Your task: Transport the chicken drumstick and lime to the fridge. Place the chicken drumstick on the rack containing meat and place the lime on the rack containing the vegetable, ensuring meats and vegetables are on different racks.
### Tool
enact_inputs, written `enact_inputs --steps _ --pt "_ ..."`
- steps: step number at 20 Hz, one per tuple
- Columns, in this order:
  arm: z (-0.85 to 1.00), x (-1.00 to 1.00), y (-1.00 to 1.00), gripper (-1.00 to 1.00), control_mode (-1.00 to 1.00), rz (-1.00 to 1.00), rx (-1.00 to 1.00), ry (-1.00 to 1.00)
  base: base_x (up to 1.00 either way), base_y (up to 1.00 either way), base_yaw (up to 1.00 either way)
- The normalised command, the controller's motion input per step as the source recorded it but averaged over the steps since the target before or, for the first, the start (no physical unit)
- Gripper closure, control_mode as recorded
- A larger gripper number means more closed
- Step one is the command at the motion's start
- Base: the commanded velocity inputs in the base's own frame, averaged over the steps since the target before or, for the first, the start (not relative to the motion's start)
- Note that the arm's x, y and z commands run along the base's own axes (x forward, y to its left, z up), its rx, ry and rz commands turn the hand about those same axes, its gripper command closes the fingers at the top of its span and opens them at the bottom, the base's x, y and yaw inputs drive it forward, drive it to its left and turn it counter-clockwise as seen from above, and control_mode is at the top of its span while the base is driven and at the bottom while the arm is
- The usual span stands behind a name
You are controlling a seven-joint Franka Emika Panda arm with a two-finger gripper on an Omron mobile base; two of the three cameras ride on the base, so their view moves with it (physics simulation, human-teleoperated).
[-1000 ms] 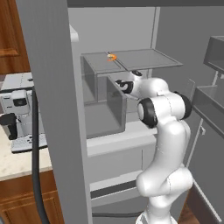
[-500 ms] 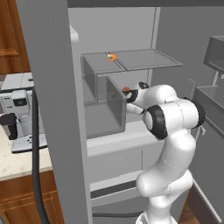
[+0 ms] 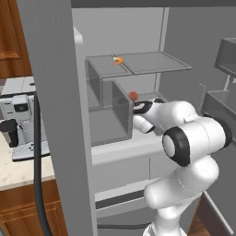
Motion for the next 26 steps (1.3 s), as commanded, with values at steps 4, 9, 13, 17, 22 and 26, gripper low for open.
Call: enact_inputs --steps 4,9,13,17,22,26 --pt "0.88 -1.00 0.00 -1.00 -1.00 -0.11 0.00 -0.13 0.00 0.00 0.00" --pt "1.00 -0.73 0.00 -1.00 -1.00 -0.15 0.00 0.02 0.00 0.00 0.00" --pt "1.00 -0.55 0.00 -1.00 -1.00 -0.15 0.00 0.08 0.00 0.00 0.00" --pt "1.00 -0.46 0.00 -1.00 -1.00 -0.15 0.00 0.25 0.00 0.00 0.00" --pt "1.00 -0.42 0.00 -1.00 -1.00 -0.13 0.00 0.37 0.00 0.00 0.00" --pt "1.00 -0.44 -0.05 -1.00 -1.00 -0.10 0.00 0.47 0.00 0.00 0.00"
